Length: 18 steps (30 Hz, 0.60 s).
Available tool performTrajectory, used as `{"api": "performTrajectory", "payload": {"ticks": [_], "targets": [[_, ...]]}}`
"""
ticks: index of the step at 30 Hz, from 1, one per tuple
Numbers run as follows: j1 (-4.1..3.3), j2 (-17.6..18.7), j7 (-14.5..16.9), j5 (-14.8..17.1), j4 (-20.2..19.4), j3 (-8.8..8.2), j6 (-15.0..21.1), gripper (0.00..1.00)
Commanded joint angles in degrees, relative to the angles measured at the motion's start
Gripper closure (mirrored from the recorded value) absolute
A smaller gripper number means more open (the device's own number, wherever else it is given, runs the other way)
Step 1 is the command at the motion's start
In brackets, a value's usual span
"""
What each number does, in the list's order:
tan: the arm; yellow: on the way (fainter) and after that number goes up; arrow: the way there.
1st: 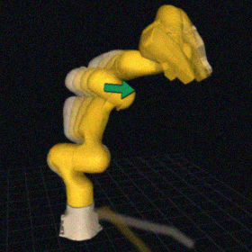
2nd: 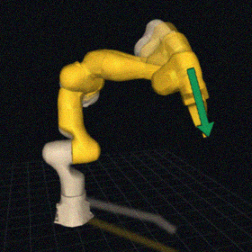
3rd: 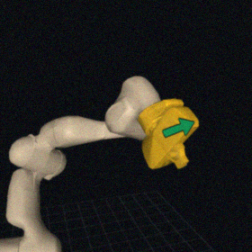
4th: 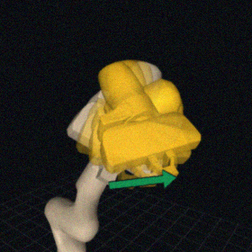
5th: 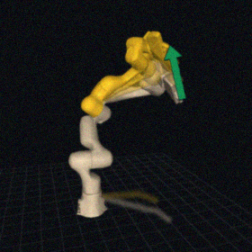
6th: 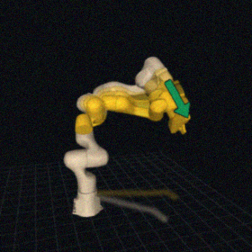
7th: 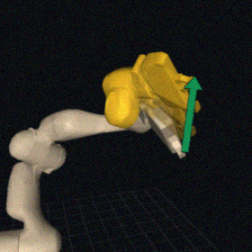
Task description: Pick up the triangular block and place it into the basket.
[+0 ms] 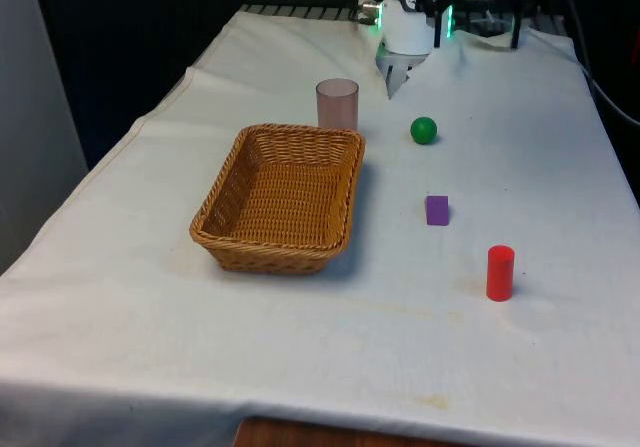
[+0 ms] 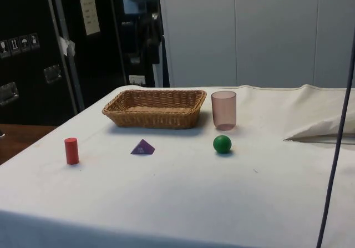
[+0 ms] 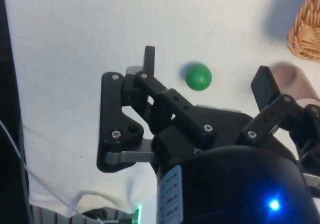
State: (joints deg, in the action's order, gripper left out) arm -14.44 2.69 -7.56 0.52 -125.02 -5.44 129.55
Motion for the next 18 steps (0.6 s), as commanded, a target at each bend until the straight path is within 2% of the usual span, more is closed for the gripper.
{"api": "performTrajectory", "payload": {"ticks": [1,3,4,5,13,14,15,18], "targets": [[-0.17,0.4,-0.9,-0.7,-0.2,0.11,1.0,0.0],[-0.17,1.1,-1.2,-1.0,-0.1,0.4,1.9,0.0],[0.0,1.0,-0.4,-0.3,0.0,0.46,1.3,0.0],[-0.17,1.4,-1.4,-1.1,-0.1,0.52,2.3,0.0],[-0.23,4.6,-3.2,-3.0,0.7,1.26,6.7,0.0],[-0.06,4.2,-2.3,-2.2,0.5,1.38,6.0,0.0],[-0.29,5.3,-3.4,-3.3,0.8,1.32,7.7,0.0],[-0.29,6.2,-3.9,-4.1,0.9,1.38,9.3,0.0]]}}
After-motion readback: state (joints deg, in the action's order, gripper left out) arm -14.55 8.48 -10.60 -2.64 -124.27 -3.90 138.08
